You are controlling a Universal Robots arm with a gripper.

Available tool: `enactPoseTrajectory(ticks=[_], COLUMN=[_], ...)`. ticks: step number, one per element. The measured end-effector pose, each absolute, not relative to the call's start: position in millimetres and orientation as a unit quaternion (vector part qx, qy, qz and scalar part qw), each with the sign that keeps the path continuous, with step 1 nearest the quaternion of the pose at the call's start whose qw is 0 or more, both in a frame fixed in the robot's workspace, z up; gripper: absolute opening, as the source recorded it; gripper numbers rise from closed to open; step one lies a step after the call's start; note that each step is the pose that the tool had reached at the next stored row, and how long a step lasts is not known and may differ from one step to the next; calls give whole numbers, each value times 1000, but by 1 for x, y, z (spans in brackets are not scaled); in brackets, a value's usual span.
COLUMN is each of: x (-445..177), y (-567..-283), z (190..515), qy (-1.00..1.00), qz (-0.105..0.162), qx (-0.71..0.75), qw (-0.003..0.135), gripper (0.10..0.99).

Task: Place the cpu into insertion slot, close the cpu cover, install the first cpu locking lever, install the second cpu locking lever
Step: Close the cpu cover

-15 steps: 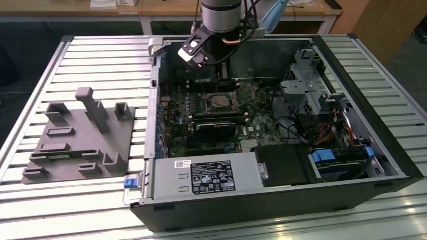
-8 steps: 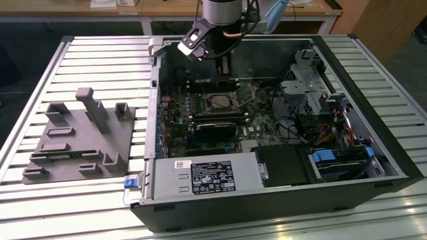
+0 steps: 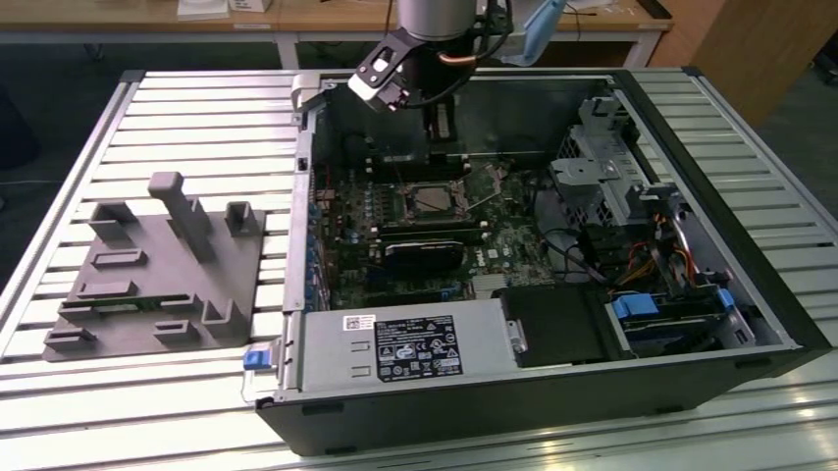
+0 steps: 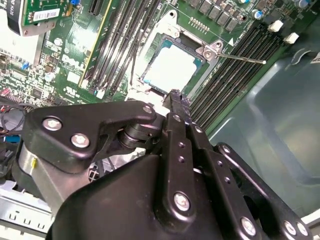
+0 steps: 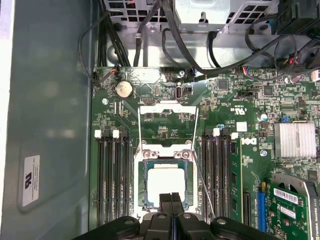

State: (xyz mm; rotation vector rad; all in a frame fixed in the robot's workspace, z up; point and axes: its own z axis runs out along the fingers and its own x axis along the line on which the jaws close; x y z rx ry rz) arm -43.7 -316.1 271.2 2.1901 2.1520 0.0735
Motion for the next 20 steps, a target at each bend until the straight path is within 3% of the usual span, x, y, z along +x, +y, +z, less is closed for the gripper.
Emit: enactPoseTrajectory(ticks=[20], x=[-6], y=[-316], z=[271], qy=[700], qz=[24], qx=[713], qw=[35], gripper=[106])
